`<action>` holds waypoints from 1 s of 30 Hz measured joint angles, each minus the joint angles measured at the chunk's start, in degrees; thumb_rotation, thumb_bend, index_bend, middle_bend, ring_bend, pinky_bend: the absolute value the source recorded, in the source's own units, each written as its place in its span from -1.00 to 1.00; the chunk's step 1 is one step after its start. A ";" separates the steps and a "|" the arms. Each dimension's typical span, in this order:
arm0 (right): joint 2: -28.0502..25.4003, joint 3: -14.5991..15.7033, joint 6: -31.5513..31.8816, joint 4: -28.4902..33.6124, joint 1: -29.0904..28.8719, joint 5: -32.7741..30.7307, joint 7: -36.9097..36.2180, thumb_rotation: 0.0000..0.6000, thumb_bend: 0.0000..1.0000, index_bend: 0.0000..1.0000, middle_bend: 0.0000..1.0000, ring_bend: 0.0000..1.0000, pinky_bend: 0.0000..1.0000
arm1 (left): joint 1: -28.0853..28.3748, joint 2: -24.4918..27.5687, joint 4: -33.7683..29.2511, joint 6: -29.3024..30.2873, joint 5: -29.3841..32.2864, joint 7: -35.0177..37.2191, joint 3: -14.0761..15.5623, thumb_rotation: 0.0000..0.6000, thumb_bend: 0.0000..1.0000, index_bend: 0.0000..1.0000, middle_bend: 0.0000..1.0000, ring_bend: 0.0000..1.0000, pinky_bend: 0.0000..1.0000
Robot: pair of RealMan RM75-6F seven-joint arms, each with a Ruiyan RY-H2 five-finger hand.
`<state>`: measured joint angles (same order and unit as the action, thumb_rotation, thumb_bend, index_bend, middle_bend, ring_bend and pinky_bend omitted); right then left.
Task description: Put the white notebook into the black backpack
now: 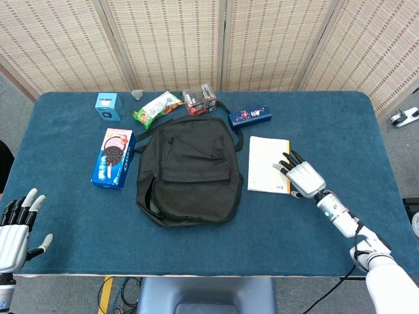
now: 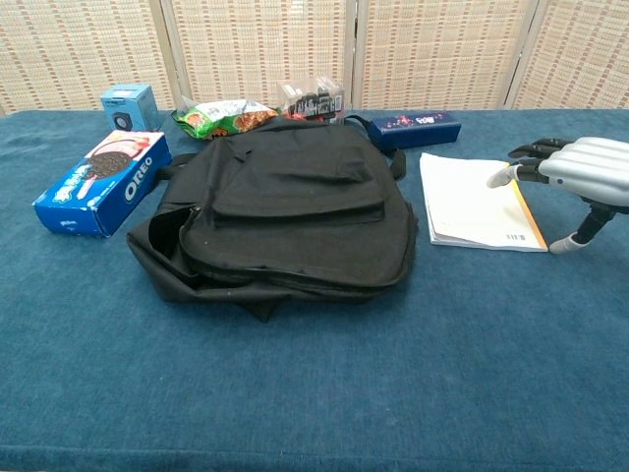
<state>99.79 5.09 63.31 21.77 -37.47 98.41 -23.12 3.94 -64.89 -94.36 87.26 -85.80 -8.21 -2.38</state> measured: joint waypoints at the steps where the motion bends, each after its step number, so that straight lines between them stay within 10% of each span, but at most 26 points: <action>1: 0.12 0.07 -0.06 -0.08 -0.07 -0.03 0.11 1.00 -1.00 -0.67 -0.63 -0.94 -0.92 | -0.01 -0.02 0.03 -0.01 0.03 0.03 0.00 1.00 -0.41 -1.00 -1.00 -1.00 -1.00; 30: 3.74 0.93 -0.36 -2.12 -1.40 -0.75 0.06 1.00 -0.47 -0.58 -0.59 -0.94 -0.92 | -0.61 -0.56 1.23 0.22 -0.04 1.36 0.34 1.00 -0.41 -1.00 -1.00 -1.00 -1.00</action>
<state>103.54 6.01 62.94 19.65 -38.86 97.66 -23.06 3.33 -65.45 -93.13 87.49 -85.84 -6.85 -2.04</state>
